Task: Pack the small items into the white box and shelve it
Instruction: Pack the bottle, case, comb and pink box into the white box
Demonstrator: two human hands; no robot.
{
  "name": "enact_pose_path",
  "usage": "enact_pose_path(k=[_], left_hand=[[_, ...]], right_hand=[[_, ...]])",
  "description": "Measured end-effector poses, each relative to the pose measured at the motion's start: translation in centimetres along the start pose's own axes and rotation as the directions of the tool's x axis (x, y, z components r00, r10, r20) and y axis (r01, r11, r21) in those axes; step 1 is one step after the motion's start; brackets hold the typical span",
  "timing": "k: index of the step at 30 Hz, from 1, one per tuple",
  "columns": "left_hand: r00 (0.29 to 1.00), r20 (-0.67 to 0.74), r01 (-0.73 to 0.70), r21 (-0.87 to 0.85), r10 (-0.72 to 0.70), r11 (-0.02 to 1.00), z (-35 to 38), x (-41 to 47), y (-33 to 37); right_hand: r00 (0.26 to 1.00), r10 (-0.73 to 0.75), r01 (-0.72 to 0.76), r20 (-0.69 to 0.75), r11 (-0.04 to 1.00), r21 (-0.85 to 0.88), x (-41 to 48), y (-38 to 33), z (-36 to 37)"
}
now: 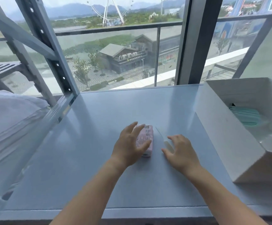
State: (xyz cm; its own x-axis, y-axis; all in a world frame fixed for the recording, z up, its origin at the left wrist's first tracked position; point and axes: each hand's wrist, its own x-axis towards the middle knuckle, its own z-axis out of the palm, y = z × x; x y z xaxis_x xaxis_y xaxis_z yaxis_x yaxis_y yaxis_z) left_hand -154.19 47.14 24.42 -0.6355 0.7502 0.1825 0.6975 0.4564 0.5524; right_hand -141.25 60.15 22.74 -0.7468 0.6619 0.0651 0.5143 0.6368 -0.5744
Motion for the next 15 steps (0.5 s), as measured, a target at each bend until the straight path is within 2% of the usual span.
enact_pose_path(k=[5,9,15], left_hand=[[0.998,0.066,0.014,-0.004,-0.013,1.0,2.0,-0.2,-0.6],[1.0,-0.019,-0.002,-0.066,0.0,0.998,2.5,-1.6,-0.8],[0.994,-0.092,-0.054,-0.037,0.05,0.998,3.1,-2.7,-0.8]], right_hand=[[0.995,0.069,-0.073,-0.078,0.996,-0.043,-0.2,0.6,0.1],[0.986,0.095,-0.099,-0.135,0.995,-0.019,-0.7,0.8,0.1],[0.978,0.148,-0.148,-0.148,0.989,0.012,-0.5,0.8,0.0]])
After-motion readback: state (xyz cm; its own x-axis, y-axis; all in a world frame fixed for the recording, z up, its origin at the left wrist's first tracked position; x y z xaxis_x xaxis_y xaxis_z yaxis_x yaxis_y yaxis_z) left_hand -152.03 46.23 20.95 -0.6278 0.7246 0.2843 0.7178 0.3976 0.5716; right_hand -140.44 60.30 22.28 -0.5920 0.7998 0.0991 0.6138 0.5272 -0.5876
